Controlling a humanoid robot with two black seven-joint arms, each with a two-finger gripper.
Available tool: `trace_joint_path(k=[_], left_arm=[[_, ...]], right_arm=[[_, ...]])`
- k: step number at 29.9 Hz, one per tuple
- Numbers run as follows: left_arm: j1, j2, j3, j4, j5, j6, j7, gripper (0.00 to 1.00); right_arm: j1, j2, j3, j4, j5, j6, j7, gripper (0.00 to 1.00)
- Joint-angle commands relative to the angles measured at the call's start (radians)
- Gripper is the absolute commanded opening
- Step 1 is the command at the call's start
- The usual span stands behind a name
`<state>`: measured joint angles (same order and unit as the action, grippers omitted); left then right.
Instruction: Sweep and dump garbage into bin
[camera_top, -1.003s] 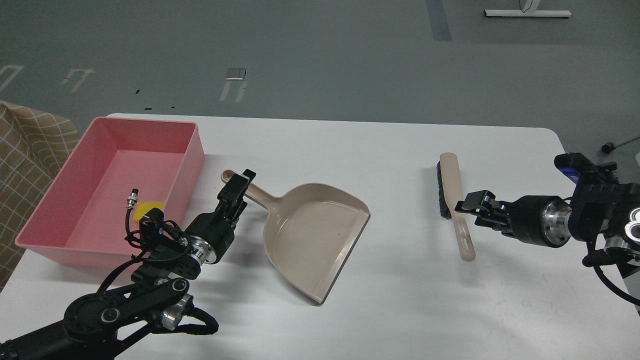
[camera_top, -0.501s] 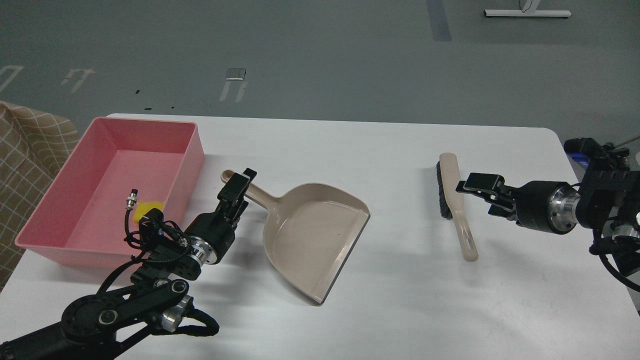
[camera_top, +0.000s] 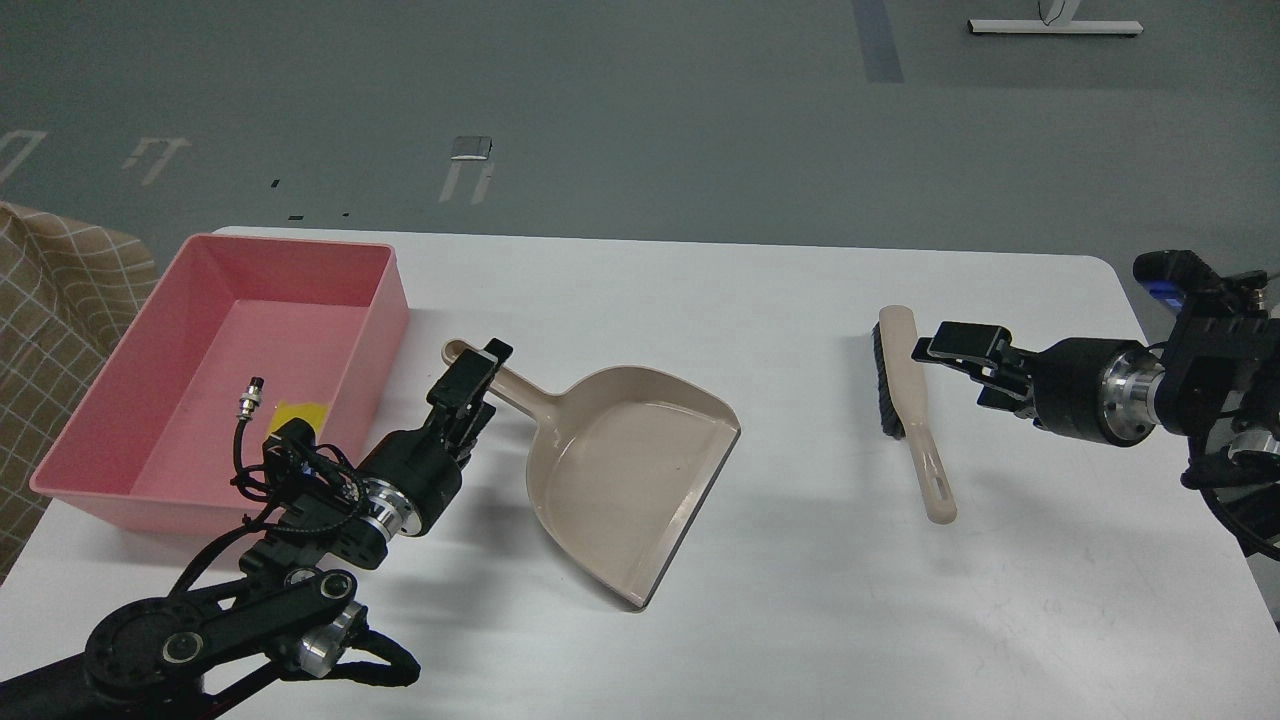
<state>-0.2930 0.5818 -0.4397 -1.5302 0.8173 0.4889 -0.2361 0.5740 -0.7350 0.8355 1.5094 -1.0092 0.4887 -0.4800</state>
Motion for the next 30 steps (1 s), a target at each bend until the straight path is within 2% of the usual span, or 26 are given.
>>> trace_joint_path(k=[1, 10, 21, 30], left_arm=[[0.014, 0.033, 0.001, -0.034, 0.000, 0.000, 0.001, 0.98], [0.031, 0.107, -0.001, -0.111, 0.000, 0.000, 0.001, 0.98], [0.020, 0.205, -0.002, -0.128, 0.005, 0.000, 0.000, 0.98], [-0.109, 0.294, -0.008, -0.128, 0.005, 0.000, -0.008, 0.98]], right_arm=[[0.013, 0.000, -0.001, -0.001, 0.000, 0.000, 0.000, 0.96], [0.024, 0.000, -0.001, 0.000, 0.000, 0.000, 0.000, 0.96], [0.087, 0.002, 0.049, 0.005, 0.003, 0.000, 0.000, 0.96], [0.092, 0.038, 0.232, 0.003, 0.029, 0.000, 0.006, 1.00]])
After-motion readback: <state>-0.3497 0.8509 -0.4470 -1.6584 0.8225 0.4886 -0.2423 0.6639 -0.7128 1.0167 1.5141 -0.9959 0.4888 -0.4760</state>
